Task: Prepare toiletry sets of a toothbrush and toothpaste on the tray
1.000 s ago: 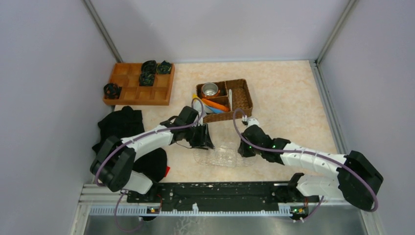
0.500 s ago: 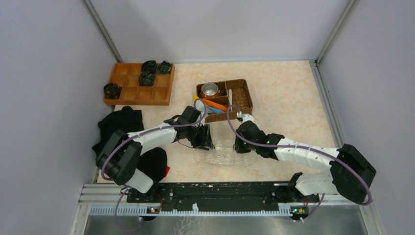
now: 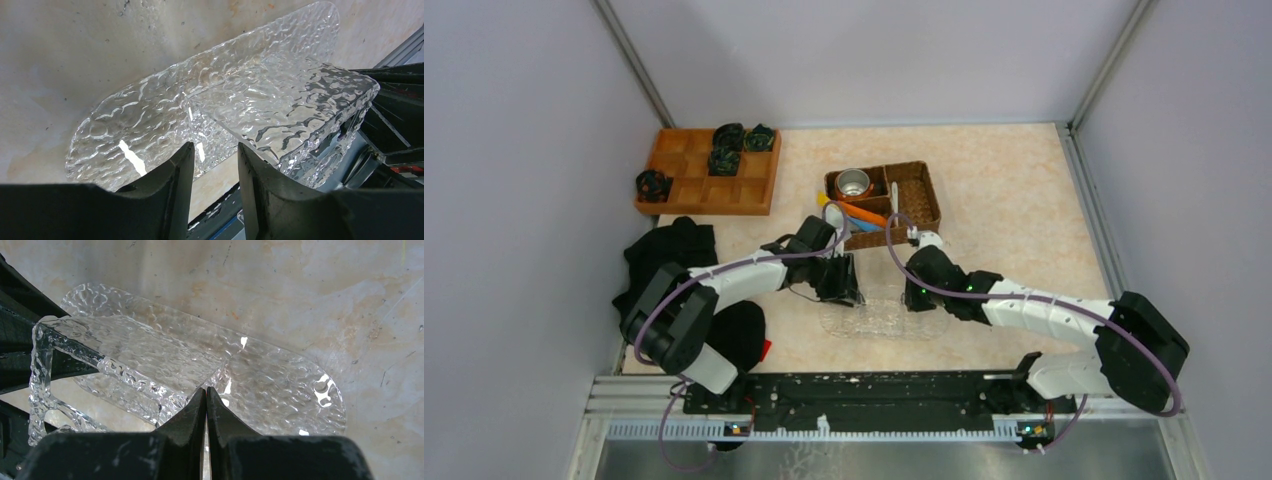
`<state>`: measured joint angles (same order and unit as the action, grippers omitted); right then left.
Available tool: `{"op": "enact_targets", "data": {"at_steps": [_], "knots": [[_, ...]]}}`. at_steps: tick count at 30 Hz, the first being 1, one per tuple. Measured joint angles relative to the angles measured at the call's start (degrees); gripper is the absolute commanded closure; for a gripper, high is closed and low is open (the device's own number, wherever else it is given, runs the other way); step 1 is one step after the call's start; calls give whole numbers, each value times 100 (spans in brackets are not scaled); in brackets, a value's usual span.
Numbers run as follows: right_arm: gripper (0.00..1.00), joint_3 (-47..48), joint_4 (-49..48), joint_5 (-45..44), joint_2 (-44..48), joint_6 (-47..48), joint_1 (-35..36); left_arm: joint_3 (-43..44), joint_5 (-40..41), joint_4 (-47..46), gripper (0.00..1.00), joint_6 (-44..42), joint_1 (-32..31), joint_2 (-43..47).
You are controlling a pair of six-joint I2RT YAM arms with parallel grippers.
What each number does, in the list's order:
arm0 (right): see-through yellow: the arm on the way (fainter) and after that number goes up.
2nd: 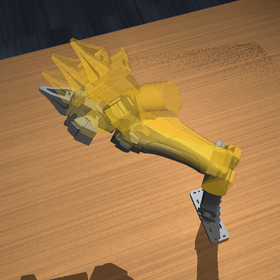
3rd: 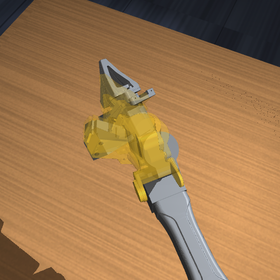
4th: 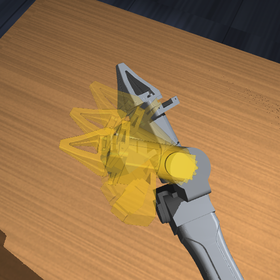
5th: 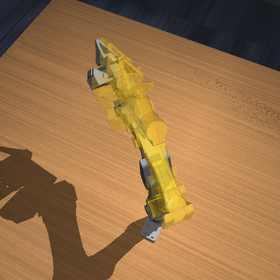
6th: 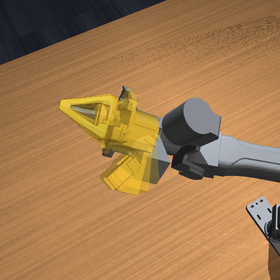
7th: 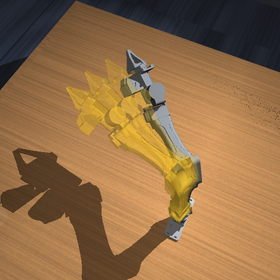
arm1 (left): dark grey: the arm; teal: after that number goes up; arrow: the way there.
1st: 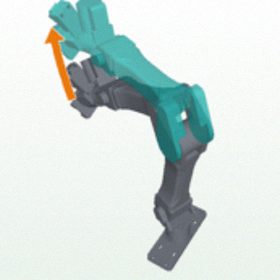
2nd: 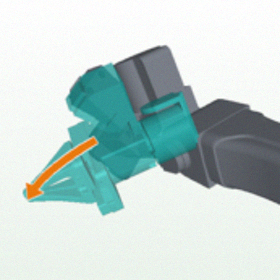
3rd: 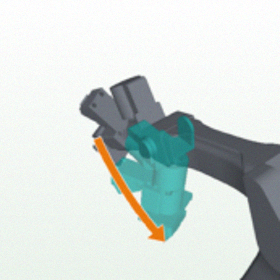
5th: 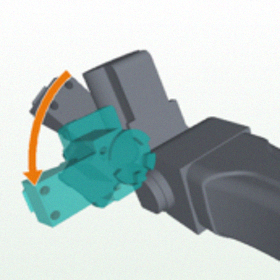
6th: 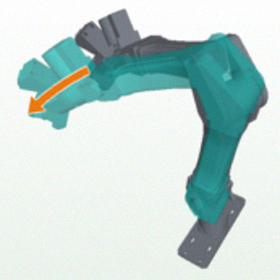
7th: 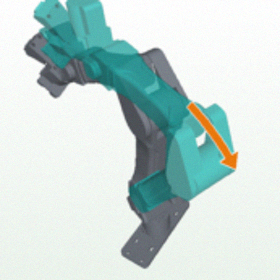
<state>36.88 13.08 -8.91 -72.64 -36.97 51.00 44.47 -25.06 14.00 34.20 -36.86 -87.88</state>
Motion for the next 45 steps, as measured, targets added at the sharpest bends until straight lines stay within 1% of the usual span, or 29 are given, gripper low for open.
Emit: {"op": "enact_targets", "data": {"at_steps": [16,18,23,25,31,37,41,43,45], "knots": [[98,42,236,-138,50,109,-81,57,-31,-33,56,61,-151,0],[98,42,264,-140,85,127,-94,57,-31,-35,54,70,-175,0],[98,42,308,-162,188,146,-122,57,2,-33,44,63,-190,-13],[97,42,321,-181,219,146,-131,57,26,-28,42,50,-190,-50],[97,35,337,-190,330,140,-131,57,103,-22,40,20,-195,-297],[95,-7,319,-192,413,127,-131,76,116,-13,40,-2,-192,-310],[90,-129,291,-146,474,79,-129,90,118,24,40,-39,-192,-302],[85,-175,337,-151,560,66,-129,98,146,107,39,-52,-192,-256],[83,-197,411,-155,686,37,-129,101,173,260,38,-63,-192,-118]]}}
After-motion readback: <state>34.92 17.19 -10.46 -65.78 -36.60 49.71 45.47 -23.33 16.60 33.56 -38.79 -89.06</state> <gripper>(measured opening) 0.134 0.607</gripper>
